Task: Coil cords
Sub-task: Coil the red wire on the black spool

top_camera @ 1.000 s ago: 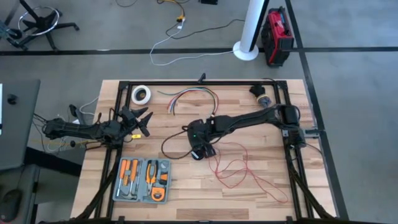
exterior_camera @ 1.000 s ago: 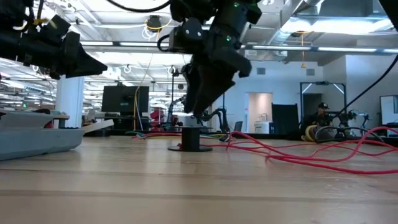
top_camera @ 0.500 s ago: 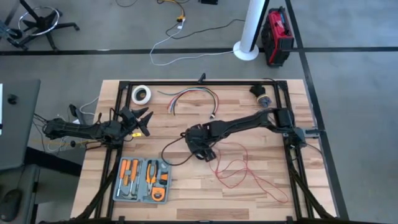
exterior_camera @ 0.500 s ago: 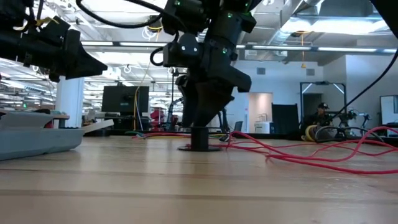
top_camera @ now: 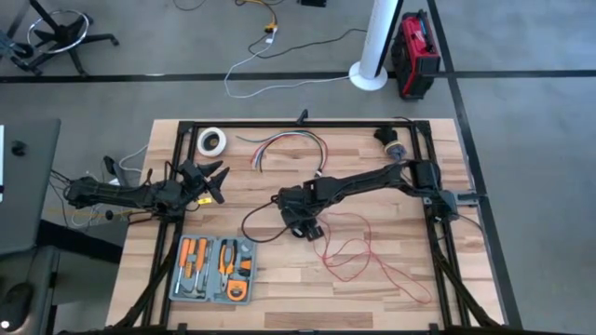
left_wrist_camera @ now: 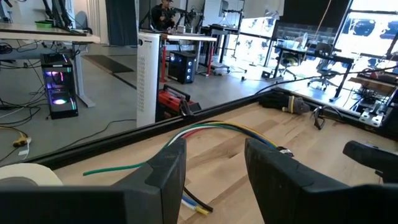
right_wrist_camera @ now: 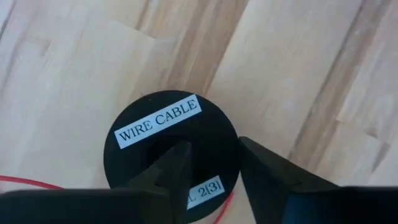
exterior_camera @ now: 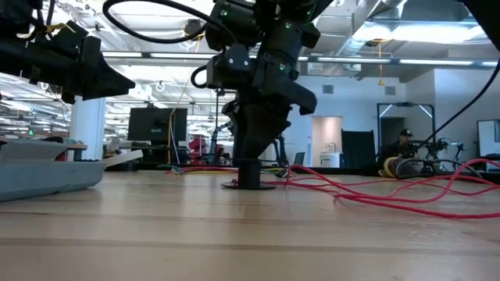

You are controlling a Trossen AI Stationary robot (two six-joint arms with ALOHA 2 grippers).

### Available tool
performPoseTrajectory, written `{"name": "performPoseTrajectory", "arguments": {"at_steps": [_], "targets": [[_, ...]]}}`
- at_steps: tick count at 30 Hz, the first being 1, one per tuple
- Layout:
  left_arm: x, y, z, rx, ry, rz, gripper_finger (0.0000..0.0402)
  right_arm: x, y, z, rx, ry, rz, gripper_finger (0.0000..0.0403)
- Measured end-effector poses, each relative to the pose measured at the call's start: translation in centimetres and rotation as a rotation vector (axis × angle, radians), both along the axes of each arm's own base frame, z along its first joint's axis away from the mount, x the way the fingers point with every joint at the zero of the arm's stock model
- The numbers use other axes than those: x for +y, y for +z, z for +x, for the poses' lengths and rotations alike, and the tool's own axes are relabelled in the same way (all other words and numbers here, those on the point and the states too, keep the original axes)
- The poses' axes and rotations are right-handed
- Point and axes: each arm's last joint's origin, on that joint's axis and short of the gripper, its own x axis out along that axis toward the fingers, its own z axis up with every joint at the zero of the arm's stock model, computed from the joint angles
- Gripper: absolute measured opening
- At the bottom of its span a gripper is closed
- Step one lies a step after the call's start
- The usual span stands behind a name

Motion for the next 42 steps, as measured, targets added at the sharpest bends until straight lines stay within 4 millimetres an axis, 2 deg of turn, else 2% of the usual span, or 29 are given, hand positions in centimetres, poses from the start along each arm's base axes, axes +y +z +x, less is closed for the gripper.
{"name": "performPoseTrajectory", "arguments": {"at_steps": [4, 13, 19, 26, 30, 34, 42], "targets": [[0.0, 0.0, 0.0, 0.001, 0.0, 0.0, 0.0155, -0.3, 0.0, 0.0, -0.002, -0.009, 0.002, 0.0109], [-0.1, 0.0, 0.1, 0.0, -0.024, -0.004, 0.0155, -1.6, 0.3, 0.0, -0.005, -0.075, 0.018, 0.0104], [-0.1, 0.0, 0.1, -0.002, -0.026, -0.006, 0.0155, -3.3, 2.7, 0.1, -0.109, -0.121, 0.161, 0.0103], [-0.1, 0.0, 0.1, -0.003, -0.071, -0.006, 0.0155, -4.7, 6.5, -0.2, -0.372, -0.128, 0.228, 0.0103], [-0.2, 0.0, 0.2, -0.005, -0.088, -0.008, 0.0155, -5.3, 8.4, -1.9, -0.573, -0.144, 0.245, 0.0103], [-0.3, 0.1, 0.3, -0.027, -0.127, -0.026, 0.0155, -5.7, 9.5, -4.9, -0.79, -0.178, 0.25, 0.0102], [-0.5, 0.3, 0.7, -0.049, -0.21, -0.029, 0.0155, -4.9, 8.9, -11.2, -1.237, -0.262, 0.235, 0.0102]]}}
